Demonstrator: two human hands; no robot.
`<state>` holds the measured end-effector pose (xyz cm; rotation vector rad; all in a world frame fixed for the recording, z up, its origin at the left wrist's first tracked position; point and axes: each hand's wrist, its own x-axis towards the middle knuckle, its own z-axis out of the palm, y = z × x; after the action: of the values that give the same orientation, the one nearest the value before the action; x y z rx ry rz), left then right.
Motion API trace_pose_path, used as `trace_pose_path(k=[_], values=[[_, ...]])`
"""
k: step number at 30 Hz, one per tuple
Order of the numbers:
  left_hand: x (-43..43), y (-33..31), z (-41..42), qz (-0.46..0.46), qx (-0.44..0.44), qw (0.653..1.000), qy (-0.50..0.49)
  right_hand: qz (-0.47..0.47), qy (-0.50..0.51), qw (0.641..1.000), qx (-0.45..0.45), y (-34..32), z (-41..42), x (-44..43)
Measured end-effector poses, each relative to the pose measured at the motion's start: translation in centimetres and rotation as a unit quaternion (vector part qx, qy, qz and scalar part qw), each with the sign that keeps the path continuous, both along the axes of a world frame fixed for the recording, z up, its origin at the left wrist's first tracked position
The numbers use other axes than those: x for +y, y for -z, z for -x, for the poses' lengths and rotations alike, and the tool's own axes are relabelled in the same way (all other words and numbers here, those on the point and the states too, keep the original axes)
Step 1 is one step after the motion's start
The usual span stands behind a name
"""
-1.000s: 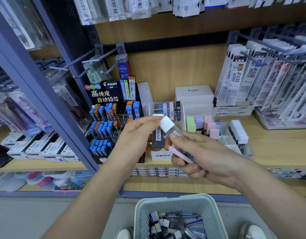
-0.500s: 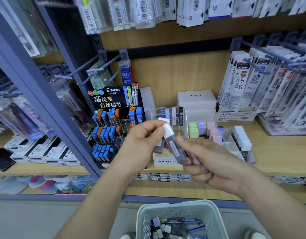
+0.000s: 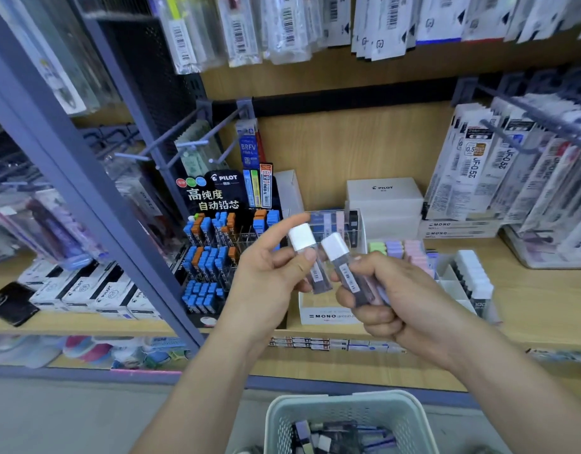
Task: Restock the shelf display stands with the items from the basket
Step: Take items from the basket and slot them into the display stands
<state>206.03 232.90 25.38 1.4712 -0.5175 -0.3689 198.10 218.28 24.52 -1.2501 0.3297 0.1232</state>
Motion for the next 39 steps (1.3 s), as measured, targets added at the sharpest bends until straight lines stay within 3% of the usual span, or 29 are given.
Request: trace_pose_path(k=[7, 11, 13, 17, 20, 22, 25, 28, 34, 39], values=[[-0.5, 0.2, -0.1, 0.062, 0.096, 0.993, -0.022, 0.099, 0.008, 0.995, -0.031, 0.3, -0.2, 0.2], [-0.7, -0.2, 0.0, 0.065, 0.112, 0.992, -0.007, 0.082, 0.002, 0.996, -0.044, 0.6, 0.3, -0.4], [-0.6, -0.6, -0.1, 0.05, 0.092, 0.994, 0.021, 0.038, -0.015, 0.998, -0.046, 0.4, 0.8, -1.1], [-0.8, -1.8, -0.1, 0.059, 0.076, 0.985, 0.143, -0.136, -0.101, 0.984, -0.054, -0.2, 2.2, -3.2], [-2.1, -2.2, 0.1, 0.042, 0.033, 0.98, 0.191, -0.207, -0.189, 0.958, -0.065, 0.3, 3.2, -4.4], [-3.2, -2.4, 0.4, 0.041, 0.033, 0.982, 0.182, -0.227, -0.194, 0.953, -0.059, 0.6, 3.9, -5.0], [-4.9, -2.6, 0.6, 0.023, 0.04, 0.995, 0.085, -0.139, -0.1, 0.985, -0.033, -0.2, 4.8, -6.2], [-6.7, -2.7, 0.8, -0.052, -0.018, 0.998, 0.035, -0.055, 0.025, 0.998, -0.008, -1.1, 5.8, -8.6], [-10.7, -1.9, 1.5, -0.131, -0.071, 0.988, 0.041, 0.117, 0.221, 0.968, 0.012, -0.9, 8.7, -14.3], [-15.6, 0.1, 2.7, -0.189, -0.143, 0.968, 0.085, 0.184, 0.268, 0.944, 0.06, -0.7, 9.9, -17.3]])
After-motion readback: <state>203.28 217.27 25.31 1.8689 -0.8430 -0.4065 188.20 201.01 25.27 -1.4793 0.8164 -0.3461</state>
